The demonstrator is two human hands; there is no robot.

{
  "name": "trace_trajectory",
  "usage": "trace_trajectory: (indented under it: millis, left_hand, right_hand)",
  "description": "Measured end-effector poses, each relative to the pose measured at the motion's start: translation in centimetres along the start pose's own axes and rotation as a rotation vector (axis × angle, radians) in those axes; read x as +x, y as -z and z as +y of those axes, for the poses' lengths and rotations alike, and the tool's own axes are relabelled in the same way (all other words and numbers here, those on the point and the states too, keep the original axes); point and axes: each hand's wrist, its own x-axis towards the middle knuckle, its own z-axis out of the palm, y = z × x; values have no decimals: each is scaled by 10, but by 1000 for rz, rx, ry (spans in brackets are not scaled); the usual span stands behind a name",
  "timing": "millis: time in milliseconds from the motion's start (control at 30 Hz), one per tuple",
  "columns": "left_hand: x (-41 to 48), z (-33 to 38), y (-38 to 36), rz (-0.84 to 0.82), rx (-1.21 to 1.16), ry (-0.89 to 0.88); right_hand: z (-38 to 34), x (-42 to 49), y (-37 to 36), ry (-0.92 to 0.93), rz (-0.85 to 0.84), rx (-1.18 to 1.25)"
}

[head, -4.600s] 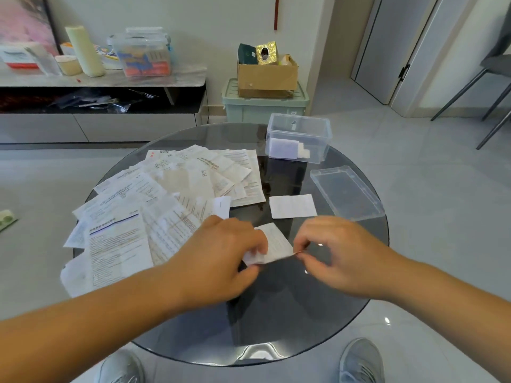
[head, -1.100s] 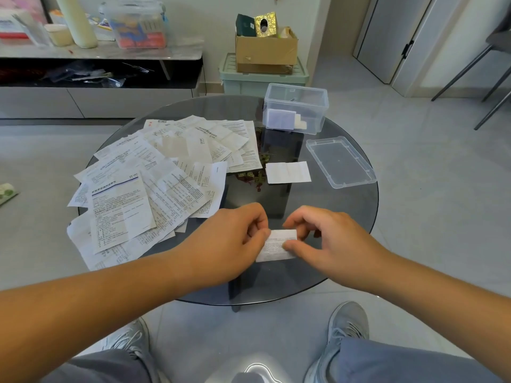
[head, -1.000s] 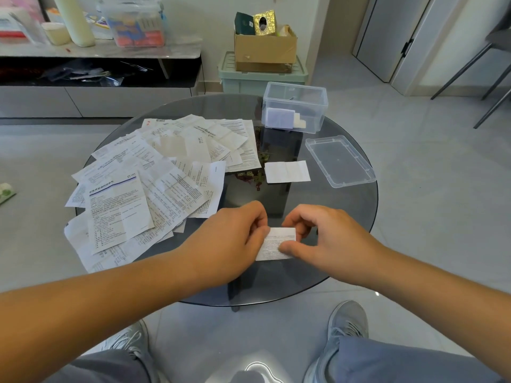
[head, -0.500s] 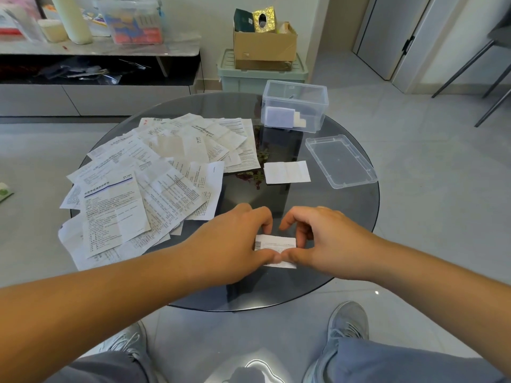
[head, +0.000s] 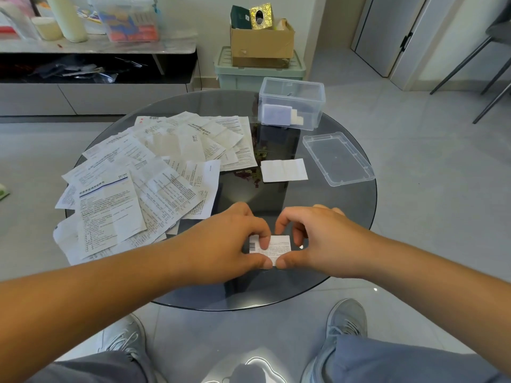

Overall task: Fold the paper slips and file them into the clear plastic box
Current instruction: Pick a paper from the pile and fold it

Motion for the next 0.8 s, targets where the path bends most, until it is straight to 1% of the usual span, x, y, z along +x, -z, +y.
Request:
trace_trajectory:
  millis: [200, 433, 533, 700, 800]
  left_hand:
    - [9, 5, 8, -23, -80, 44]
    - [11, 4, 9, -22, -86, 55]
    - [12, 4, 9, -55, -120, 69]
    - [12, 2, 16, -130, -123, 62]
    - [12, 0, 17, -138, -120, 57]
  right_hand:
    - [-6, 7, 6, -23, -62, -67]
    - [-8, 11, 8, -51, -115, -84]
    - [-8, 14, 9, -80, -140, -83]
    - [-5, 14, 13, -71, -193, -59]
    - [-3, 16, 15, -64, -217, -43]
